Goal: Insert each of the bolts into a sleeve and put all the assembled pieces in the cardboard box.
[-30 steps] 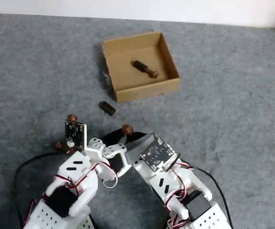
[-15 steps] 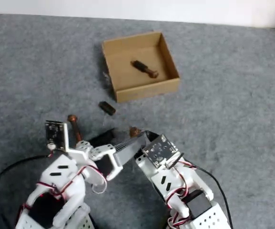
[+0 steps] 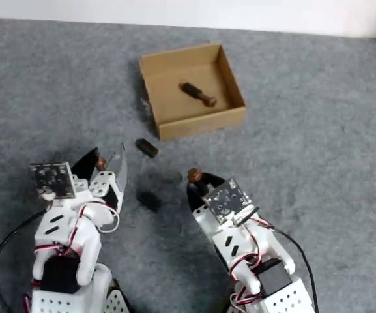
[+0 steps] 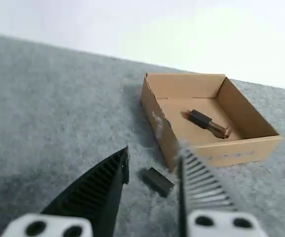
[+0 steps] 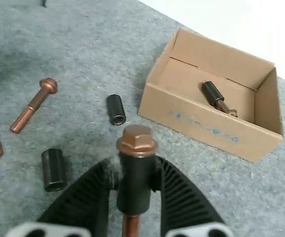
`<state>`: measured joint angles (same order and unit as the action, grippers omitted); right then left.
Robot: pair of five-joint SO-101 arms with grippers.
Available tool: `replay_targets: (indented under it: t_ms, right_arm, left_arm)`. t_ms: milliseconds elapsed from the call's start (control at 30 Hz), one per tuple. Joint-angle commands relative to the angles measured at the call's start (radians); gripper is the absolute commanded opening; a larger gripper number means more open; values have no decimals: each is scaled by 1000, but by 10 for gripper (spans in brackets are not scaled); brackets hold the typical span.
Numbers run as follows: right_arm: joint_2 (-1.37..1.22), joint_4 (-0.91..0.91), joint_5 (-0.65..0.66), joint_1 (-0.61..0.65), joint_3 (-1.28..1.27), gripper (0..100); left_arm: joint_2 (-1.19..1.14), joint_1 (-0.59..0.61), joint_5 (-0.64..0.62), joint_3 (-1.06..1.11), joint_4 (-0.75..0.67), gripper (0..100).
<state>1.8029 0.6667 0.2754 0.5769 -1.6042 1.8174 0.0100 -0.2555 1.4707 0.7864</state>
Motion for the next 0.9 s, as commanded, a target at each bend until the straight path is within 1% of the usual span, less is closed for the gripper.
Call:
replay_targets:
  t_ms: [0,67,100,133,233,400,533,733,867]
  right_arm:
    - [-1,-33,12,-59,24,4]
    - [-5,-31,12,-88,104,4]
    - [-18,-28,12,-94,148,4]
    - [-42,-28,12,-96,186,4]
    - [-200,-33,46,-97,328,4]
    - [-673,-33,149,-97,679,4]
    - [-1078,-31,199,-108,1015,4]
    - [-1570,-30,196,-240,1492,4]
    - [-1825,-28,196,-298,1715,4]
  left_arm:
    - [7,18,29,15,-48,80]
    - [7,18,97,33,-51,22]
    - [7,18,138,39,-54,4]
    - [7,18,163,45,-66,7]
    - [7,28,158,65,-95,8]
    - [7,36,161,104,-149,11]
    - [7,36,161,107,-149,38]
    - [7,38,161,108,-149,45]
    - [7,47,161,108,-150,45]
